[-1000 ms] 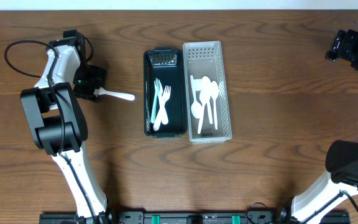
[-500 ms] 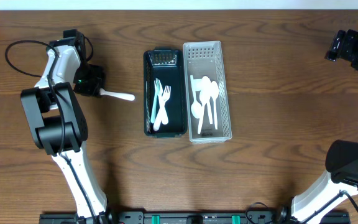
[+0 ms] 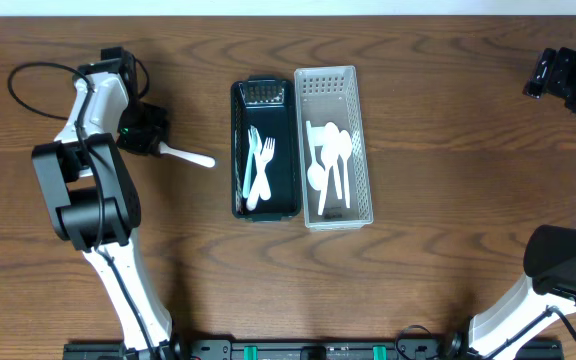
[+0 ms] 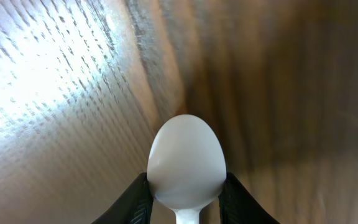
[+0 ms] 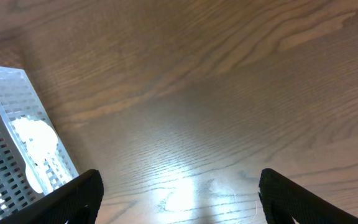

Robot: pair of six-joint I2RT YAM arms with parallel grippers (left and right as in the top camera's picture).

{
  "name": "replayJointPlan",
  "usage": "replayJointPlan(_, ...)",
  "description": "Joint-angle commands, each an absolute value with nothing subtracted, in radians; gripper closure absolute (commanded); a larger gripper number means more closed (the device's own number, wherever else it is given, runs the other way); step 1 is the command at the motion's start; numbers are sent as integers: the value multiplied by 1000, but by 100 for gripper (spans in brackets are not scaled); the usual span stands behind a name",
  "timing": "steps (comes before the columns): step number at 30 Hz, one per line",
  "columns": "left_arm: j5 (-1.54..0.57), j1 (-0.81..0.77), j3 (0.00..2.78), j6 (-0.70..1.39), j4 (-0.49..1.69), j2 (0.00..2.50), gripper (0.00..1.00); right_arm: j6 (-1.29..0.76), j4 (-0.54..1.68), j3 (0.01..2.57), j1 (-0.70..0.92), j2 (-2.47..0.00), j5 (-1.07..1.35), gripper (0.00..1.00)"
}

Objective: Pack container
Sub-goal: 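Move left gripper to the loose white spoon and grasp it, then carry the spoon with left gripper into the black tray and release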

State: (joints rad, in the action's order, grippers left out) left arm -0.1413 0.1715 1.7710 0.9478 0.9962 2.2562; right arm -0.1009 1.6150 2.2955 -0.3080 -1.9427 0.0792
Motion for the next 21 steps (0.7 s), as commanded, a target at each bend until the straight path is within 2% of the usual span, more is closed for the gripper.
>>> replayJointPlan(1, -120, 143, 1776, 798, 1004, 2124, 89, -88, 1615, 2307, -300, -1933, 86, 17)
replayJointPlan(6, -120, 69, 1776, 668, 1009, 1968, 89, -88, 1612, 2307, -300, -1933, 87, 17)
replayJointPlan(12, -119, -97, 1776, 543, 1002, 1818, 89, -88, 1608, 2307, -300, -1933, 87, 16)
replayJointPlan(17, -112, -283, 1775, 350, 989, 1813, 88, -88, 1608, 2307, -300, -1933, 87, 16)
replayJointPlan(21, -39, -400, 1771, 288, 989, 1858, 88, -88, 1608, 2307, -300, -1933, 87, 16)
